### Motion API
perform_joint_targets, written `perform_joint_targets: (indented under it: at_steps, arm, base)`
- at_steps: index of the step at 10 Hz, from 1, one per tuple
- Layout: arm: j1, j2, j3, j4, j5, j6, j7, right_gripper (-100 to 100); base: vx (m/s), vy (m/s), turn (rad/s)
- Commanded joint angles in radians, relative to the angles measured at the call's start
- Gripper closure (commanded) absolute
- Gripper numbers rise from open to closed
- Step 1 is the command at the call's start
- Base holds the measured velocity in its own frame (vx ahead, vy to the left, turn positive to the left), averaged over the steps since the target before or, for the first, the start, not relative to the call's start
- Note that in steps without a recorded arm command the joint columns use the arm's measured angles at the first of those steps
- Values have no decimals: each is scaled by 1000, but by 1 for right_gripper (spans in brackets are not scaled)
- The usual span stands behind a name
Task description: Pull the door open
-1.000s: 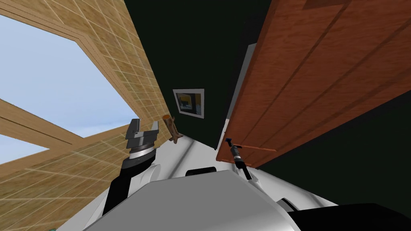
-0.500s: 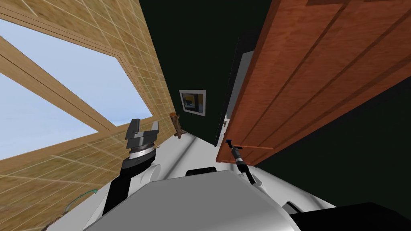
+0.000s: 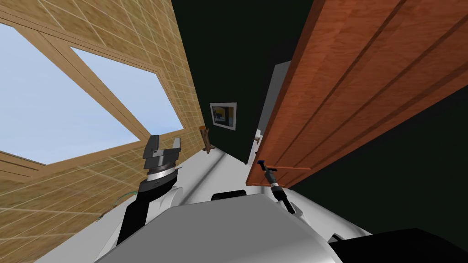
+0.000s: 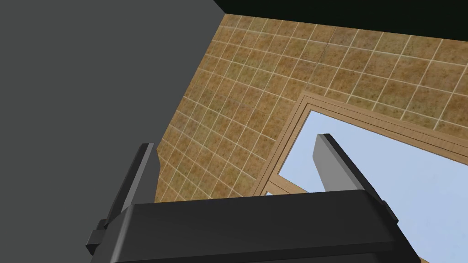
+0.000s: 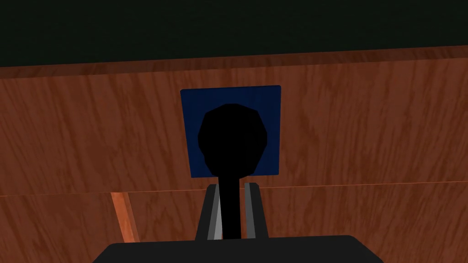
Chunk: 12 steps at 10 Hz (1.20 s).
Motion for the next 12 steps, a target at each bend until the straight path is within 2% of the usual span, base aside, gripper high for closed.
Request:
perform_joint_targets:
  at_steps: [1,5,6,7,9,11,12]
  arm:
    - [21,-13,18,-3,-1,-24,-12,100]
    - [54,-47,56,4,-3,-83,-43,100]
    - [53,-41,50,-5,-3,-67,-35,100]
    - [44,-26,50,-12,14,-50,-29,100]
    - [35,-16,48,-18,26,-38,-24,100]
    - [14,10,43,-33,55,-6,-12,100]
    - [10,15,42,-36,61,0,-9,100]
  base:
    - [-213,-38,142]
    - [-234,-62,154]
    - [-104,-16,22]
    - [-180,-31,17]
    - [-220,-49,30]
    - [-225,-51,18]
    - [-211,-52,39]
